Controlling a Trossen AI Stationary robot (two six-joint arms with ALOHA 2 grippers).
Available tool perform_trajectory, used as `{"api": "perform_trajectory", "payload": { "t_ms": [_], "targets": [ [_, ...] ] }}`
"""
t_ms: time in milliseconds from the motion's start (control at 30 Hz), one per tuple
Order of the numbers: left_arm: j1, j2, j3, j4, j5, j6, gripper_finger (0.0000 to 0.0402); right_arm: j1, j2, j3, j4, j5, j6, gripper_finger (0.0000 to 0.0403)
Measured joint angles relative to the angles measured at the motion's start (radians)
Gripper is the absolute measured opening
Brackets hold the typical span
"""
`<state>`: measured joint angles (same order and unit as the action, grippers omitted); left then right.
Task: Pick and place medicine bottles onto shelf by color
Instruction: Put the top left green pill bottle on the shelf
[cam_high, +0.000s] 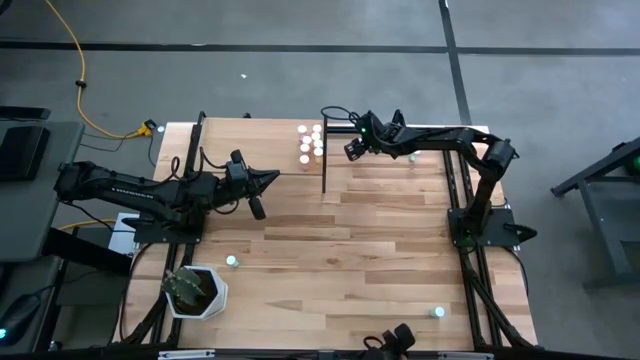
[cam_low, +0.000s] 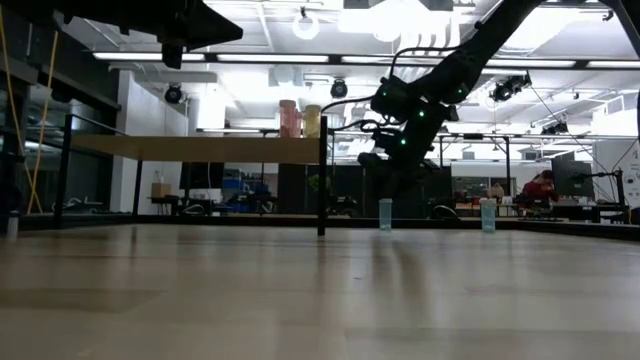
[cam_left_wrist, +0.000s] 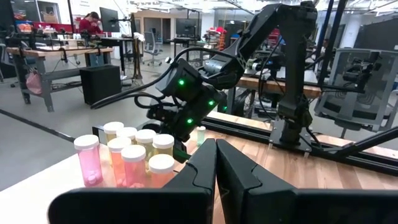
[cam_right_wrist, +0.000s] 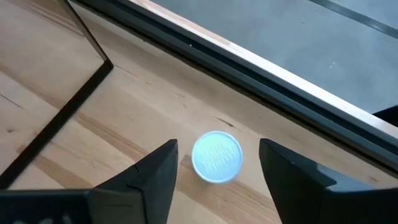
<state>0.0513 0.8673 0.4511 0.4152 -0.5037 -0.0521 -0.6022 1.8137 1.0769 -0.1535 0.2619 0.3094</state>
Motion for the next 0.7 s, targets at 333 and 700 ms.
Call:
{"api": "perform_trajectory", "payload": {
  "t_ms": [333, 700],
  "targets": [
    [0.000, 0.000, 0.000, 0.000, 0.001, 0.000, 0.0000, 0.000, 0.000, 0.000, 0.004, -0.001, 0.000, 0.0145],
    [0.000, 0.000, 0.000, 0.000, 0.001, 0.000, 0.0000, 0.000, -0.001, -0.001, -0.003, -0.006, -0.021, 0.0107]
  ]
}}
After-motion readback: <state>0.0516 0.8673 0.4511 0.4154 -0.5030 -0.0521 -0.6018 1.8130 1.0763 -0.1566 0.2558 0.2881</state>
